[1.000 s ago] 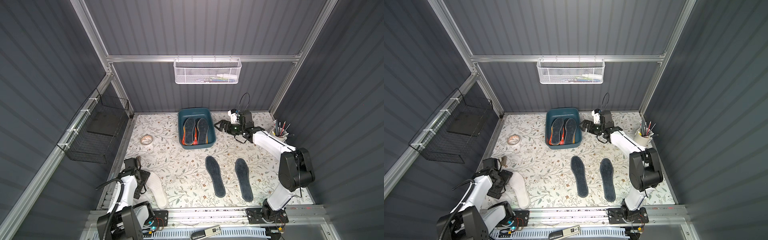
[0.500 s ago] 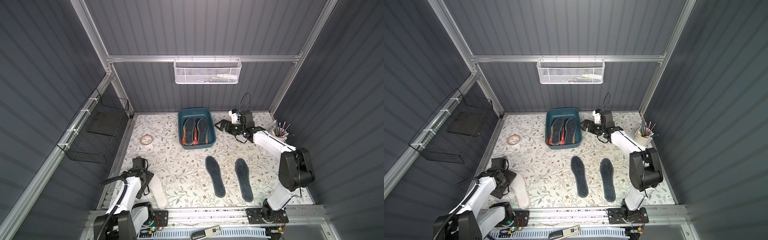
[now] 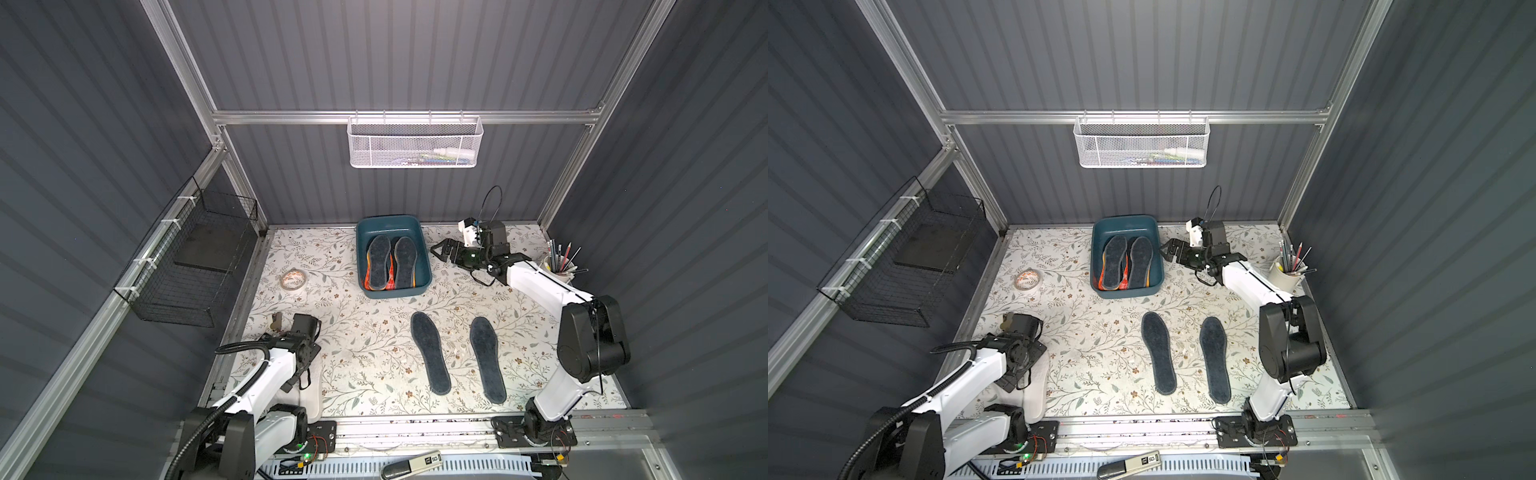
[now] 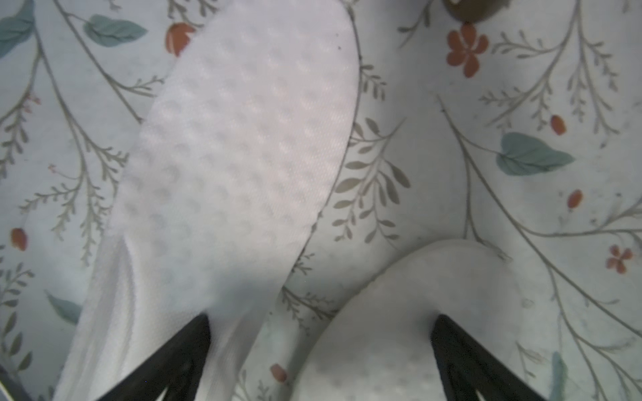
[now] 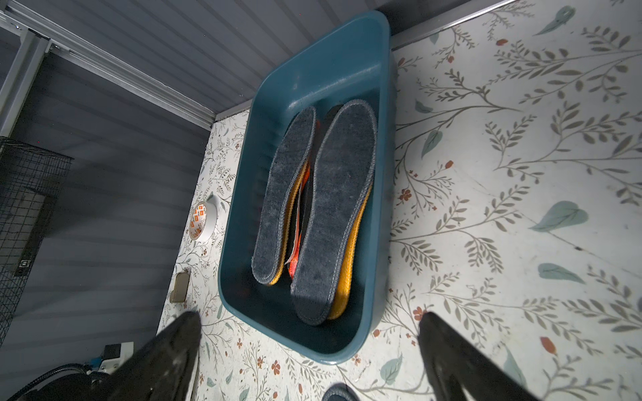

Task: Put the insoles into the storage box
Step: Move the insole to the center of the board.

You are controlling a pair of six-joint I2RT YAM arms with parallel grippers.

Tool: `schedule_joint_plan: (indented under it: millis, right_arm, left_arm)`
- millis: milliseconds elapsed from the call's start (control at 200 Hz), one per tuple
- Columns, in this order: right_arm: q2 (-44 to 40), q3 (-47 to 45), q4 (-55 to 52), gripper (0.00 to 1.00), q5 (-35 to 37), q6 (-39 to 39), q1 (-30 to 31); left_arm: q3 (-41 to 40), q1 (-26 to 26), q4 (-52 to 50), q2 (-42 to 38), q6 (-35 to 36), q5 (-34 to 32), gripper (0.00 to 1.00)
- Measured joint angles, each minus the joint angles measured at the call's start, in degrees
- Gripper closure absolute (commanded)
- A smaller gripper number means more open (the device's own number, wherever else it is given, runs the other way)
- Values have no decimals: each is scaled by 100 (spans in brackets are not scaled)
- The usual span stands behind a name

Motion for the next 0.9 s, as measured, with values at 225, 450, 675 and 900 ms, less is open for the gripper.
schedule_joint_plan:
  millis: [225,450,675,900]
  right_arm:
    - [0,0,-4,1,2,0,-35]
    - [-2,0,-4,1,4,0,-42]
    - [-17,-2,-24,1,39,-11,-68]
    - [-44,-2,-24,1,66,-17,-79]
  left_arm:
    - [382,-920,483,577,-219,-83,0]
    - [964,-1637,1405,1414,-310,94,0]
    - [1738,-2033,3080,2194,-234,1836,0]
    - [2092,-2151,2988,2083,382,2490,0]
